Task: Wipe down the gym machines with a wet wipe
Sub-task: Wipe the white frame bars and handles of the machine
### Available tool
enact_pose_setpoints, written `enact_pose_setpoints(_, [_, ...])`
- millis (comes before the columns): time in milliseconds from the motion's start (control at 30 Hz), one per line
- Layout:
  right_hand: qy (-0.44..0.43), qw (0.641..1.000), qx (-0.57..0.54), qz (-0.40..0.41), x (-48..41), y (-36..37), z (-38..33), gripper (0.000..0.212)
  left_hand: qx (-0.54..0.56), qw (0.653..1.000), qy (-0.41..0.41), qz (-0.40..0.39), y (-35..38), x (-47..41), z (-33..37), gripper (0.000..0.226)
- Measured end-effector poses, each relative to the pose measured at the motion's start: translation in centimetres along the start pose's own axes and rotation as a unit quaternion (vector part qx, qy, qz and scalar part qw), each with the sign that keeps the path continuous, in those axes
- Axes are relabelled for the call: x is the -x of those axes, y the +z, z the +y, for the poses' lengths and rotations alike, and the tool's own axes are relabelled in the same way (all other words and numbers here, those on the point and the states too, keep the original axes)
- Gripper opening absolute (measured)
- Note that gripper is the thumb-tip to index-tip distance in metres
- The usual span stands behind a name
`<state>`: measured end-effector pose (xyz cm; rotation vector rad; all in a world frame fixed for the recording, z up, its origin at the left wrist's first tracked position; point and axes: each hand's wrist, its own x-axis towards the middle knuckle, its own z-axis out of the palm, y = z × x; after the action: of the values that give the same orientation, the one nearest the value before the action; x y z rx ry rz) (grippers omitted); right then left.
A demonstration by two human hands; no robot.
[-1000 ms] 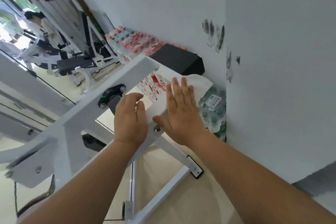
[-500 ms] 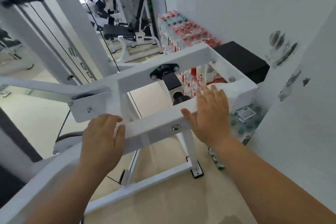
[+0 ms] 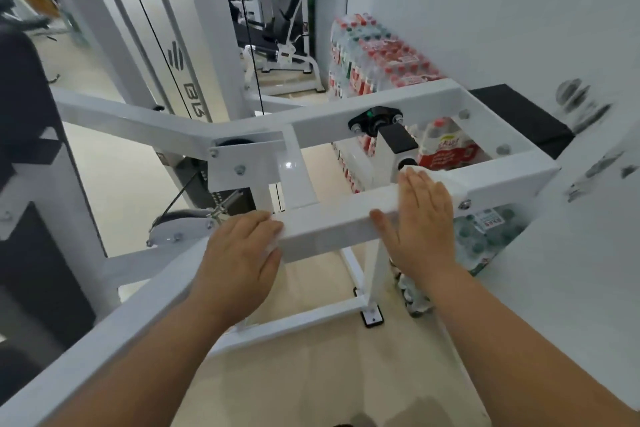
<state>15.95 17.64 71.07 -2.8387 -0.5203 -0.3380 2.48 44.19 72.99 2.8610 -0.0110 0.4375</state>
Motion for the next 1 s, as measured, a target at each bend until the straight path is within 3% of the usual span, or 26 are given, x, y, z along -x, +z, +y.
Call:
enact_pose_setpoints(100, [-0.005,0.999,-0.027,-0.021,0.7,0.0,-4.8,0.104,-0.026,0.998,-0.048,0.008,-1.1,1.1,-1.6,0.047])
enact_pose_setpoints(267, [-0.19,0.979,-0.051,-0.059,4.4,2.4,-14.4,0.084,-0.009,0.997,-0.079,-0.015,-1.4,1.6,-2.9,0.047])
enact_pose_setpoints(367, [-0.251,0.964,-0.047,-0.072,3.8,1.8,-14.2,0.077,0.023,0.995,-0.093,-0.022,-1.7,1.3,-3.1,0.046])
enact_pose_setpoints(567, [-0.151,0.974,0.044,-0.165,-1.3,-1.2,-10.7,0.112,0.059,0.992,-0.111,-0.029,-1.9,0.3,-3.5,0.043])
enact_pose_setpoints(767, [-0.259,0.932,0.051,-0.249,-4.1,-1.0,-12.9,0.098,0.13,0.978,-0.162,-0.003,-1.4,-2.3,-4.0,0.01])
enact_pose_setpoints(933, [-0.214,0.934,-0.002,-0.286,-9.5,-0.6,-11.9,0.092,0.023,0.97,-0.221,-0.094,-0.4,-3.4,-3.7,0.03])
enact_pose_setpoints(1000, [-0.249,0.924,0.018,-0.289,-9.3,-0.6,-12.0,0.095,0.005,0.966,-0.234,-0.112,-0.4,-3.6,-3.6,0.031])
